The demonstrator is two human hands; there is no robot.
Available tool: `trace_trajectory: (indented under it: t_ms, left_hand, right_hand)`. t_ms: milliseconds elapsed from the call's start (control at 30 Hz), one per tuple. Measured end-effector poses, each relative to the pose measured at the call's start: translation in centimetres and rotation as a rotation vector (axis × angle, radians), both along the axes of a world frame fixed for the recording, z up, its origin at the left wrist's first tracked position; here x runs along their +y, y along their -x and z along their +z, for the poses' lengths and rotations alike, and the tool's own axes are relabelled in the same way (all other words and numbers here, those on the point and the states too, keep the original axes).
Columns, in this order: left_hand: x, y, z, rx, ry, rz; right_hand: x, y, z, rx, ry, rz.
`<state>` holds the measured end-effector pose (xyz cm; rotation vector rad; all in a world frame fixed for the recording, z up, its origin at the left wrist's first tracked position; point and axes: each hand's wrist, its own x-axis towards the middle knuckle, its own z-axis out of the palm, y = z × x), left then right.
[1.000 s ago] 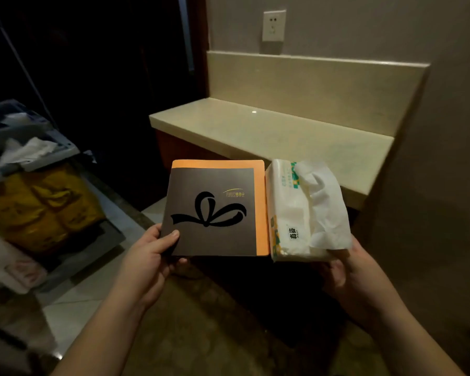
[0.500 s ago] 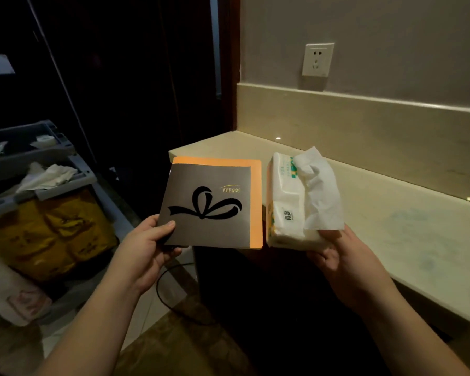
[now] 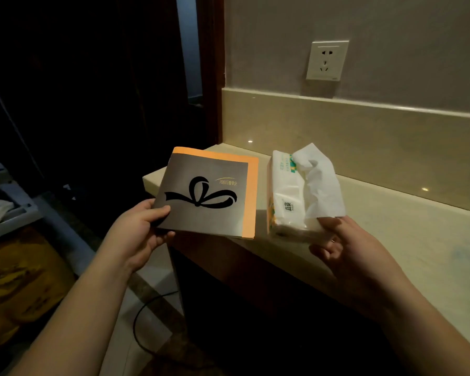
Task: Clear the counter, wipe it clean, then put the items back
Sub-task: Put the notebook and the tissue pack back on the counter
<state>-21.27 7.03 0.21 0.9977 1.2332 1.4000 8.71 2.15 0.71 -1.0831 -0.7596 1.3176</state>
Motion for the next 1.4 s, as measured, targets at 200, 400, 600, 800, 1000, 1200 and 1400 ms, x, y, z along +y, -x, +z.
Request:
trace_trajectory:
  t_ms: [200,400,600,800,1000,1200,1400]
  left_hand:
    - [11.0,2.4,1.3,0.092,0.035,-0.137]
    - [20.9,3.2,1.7,0.177,0.067,-0.226]
    - [28.9,2.5,0.8,0.166,0.220,-0.266]
    - [34.1,1.7,0.2,0.535,0.184,-0.260]
    - [36.2,1.1,-0.3,0.971,-0.018,-0.252]
    - [36.8,2.0,-0.2,1.234,-0.001,-0.501]
    - [37.0,1.6,-0.3,1.473,-0.033,-0.588]
  right_hand:
    - [6.6,3.5,0.6,-0.016,0.025,-0.123]
    - [13.2,6.0,1.0,-0.067,0.096,-0.165]
    - [18.6,7.8,1.1,-0.121,0.176,-0.241]
    - [22.8,8.2,1.0,-0.302,0.230,-0.306]
    - [25.8,7.6,0.5,-0.500,0.281,-0.318]
    - [26.0,5.9,-0.8,-0.719,0.264,-0.229]
    - [26.0,5.6,-0.8,-1.200,0.189,-0.175]
